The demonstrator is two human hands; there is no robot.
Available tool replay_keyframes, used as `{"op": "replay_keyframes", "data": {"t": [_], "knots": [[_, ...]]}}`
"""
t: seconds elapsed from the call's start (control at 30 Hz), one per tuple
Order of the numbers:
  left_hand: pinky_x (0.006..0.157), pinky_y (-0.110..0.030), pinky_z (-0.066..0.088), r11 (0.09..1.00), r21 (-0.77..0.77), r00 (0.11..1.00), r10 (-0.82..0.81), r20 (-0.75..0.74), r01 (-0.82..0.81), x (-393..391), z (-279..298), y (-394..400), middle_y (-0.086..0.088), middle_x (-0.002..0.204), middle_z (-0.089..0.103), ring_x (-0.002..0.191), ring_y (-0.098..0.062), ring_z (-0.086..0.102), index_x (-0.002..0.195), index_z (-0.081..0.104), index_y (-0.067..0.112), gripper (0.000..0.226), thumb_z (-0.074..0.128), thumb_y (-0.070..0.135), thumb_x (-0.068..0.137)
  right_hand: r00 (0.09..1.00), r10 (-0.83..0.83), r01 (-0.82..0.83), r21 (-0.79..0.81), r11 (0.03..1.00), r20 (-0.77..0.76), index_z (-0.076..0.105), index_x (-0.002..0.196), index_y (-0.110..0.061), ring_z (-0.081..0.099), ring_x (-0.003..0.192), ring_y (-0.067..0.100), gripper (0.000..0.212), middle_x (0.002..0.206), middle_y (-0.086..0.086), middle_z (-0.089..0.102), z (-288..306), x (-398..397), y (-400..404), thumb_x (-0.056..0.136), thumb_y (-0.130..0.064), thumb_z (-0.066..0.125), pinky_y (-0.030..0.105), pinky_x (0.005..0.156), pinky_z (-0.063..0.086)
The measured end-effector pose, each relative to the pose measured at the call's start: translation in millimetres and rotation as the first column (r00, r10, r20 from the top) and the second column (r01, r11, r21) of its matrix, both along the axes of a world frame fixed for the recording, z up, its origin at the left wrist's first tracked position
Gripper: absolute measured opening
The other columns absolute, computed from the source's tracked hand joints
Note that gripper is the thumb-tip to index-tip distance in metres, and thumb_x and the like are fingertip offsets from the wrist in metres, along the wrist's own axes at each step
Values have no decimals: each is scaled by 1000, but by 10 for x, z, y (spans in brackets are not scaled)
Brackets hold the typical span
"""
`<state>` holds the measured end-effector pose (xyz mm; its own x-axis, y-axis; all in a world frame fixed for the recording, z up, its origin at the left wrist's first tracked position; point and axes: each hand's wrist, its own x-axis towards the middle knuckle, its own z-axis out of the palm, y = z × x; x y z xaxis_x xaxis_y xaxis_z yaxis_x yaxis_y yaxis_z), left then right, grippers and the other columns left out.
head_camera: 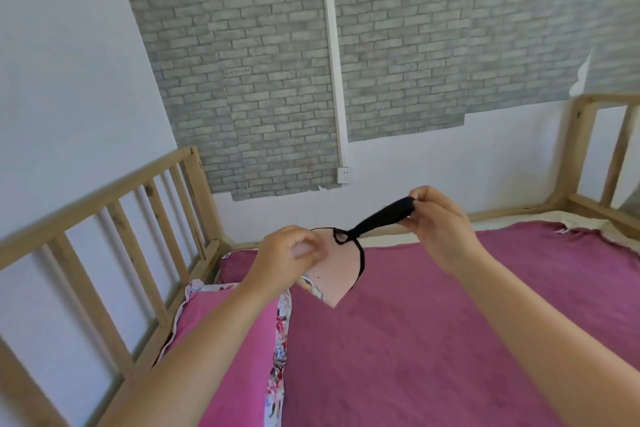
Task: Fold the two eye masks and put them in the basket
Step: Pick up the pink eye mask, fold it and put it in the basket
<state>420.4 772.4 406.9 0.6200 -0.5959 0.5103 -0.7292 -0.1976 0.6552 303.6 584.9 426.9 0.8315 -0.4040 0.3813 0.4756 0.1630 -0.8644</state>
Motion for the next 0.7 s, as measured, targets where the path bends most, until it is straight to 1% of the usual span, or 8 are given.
{"op": "replay_keyframes", "data": {"t": [0.13, 0.23, 0.33, 0.43, 0.5, 0.57, 0.67, 0.7], "knots": [[61, 7, 39, 1000, 16, 998, -26, -56, 27, -93, 35, 52, 16, 71, 59, 64, 25, 54, 75, 68, 9, 9, 69, 1, 75, 998, -41, 42, 9, 999, -52, 45, 64, -11, 63, 58, 8, 39, 56, 0, 58, -7, -1, 34, 88, 10, 23, 20, 55, 57], [66, 9, 36, 998, 40, 995, -38, -88, 42, -101, 23, 81, 17, 68, 60, 64, 24, 54, 64, 62, 22, 25, 71, 1, 73, 993, -84, 79, -69, 994, -83, 48, 72, -15, 64, 73, 12, 34, 71, -1, 68, -89, 10, 63, 84, 10, 28, 17, 55, 55], [67, 11, 34, 998, 57, 990, -25, -135, 33, -80, -23, 114, 24, 54, 65, 62, 23, 55, 59, 59, 31, 35, 72, 1, 72, 976, -176, 107, -421, 901, -130, 52, 85, -27, 56, 97, 11, 31, 100, -3, 59, -166, -63, 74, 69, -4, 38, 18, 79, 48], [69, 9, 36, 995, 88, 985, -29, -168, 44, -84, -40, 144, 36, 58, 64, 65, 20, 56, 60, 60, 32, 33, 73, 5, 71, 956, -224, 0, -763, 647, -189, 47, 113, -29, 47, 113, 6, 40, 116, -13, 50, -217, -141, 184, 78, -14, 57, 21, 97, 37], [69, 8, 37, 994, 100, 985, -35, -167, 53, -111, -41, 154, 28, 58, 66, 65, 19, 56, 60, 60, 33, 33, 74, 5, 71, 952, -223, -66, -855, 514, -208, 42, 128, -22, 44, 114, 2, 58, 118, -16, 46, -283, -115, 289, 77, -19, 67, 7, 94, 33], [68, 8, 37, 993, 104, 986, -38, -162, 56, -161, -32, 172, 25, 57, 65, 65, 19, 57, 59, 60, 34, 34, 74, 5, 71, 958, -229, -36, -860, 509, -176, 51, 124, -16, 50, 103, 3, 50, 110, -9, 54, -342, -78, 397, 77, -14, 67, -3, 82, 33], [67, 6, 40, 987, 139, 985, -58, -161, 81, -254, -51, 221, 29, 59, 67, 66, 18, 58, 60, 60, 35, 35, 73, 5, 72, 953, -296, 107, -847, 521, -62, 68, 101, -5, 58, 80, 9, 24, 96, 11, 70, -382, -84, 478, 80, -1, 59, 1, 70, 38], [66, 5, 43, 986, 144, 983, -59, -171, 85, -287, -63, 241, 24, 60, 67, 65, 17, 60, 60, 61, 34, 34, 72, 4, 73, 947, -319, 145, -850, 506, -28, 70, 94, -1, 56, 81, 13, 20, 90, 17, 72, -399, -89, 489, 80, 3, 56, 5, 66, 39]]}}
